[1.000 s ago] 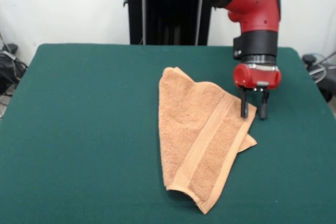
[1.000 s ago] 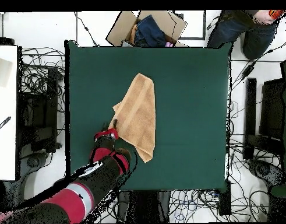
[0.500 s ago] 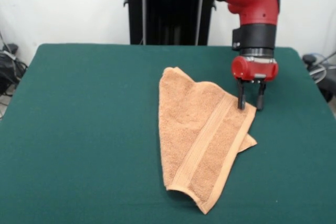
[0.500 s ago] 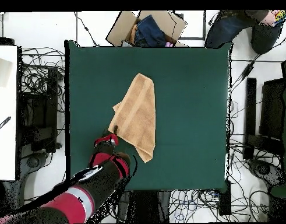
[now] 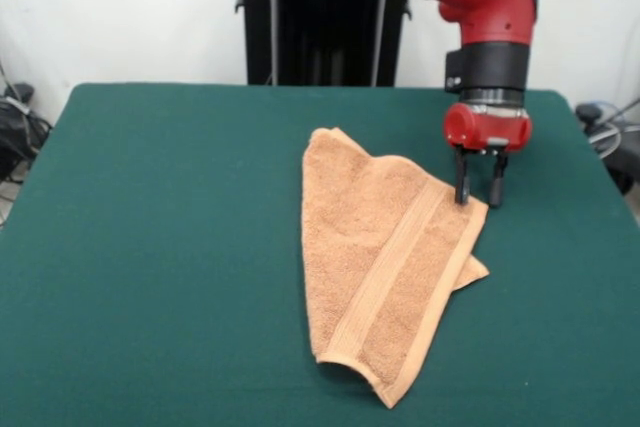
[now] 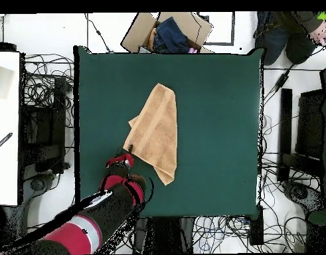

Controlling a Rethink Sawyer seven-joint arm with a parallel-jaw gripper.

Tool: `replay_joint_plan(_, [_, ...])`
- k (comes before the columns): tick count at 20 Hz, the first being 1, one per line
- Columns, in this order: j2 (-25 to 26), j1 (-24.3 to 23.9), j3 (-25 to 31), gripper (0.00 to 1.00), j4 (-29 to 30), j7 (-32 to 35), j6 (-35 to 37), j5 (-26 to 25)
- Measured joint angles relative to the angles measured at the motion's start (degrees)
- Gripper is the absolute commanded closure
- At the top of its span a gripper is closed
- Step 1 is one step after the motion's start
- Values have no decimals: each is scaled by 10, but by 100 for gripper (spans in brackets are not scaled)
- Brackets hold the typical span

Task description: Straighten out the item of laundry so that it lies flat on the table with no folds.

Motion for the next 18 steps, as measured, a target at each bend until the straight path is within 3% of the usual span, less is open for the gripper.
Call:
replay_joint_plan(9, [0, -9, 0, 0, 0, 0, -1, -6])
replay_joint_plan(18, [-4, -32, 3, 0, -4, 0, -1, -47])
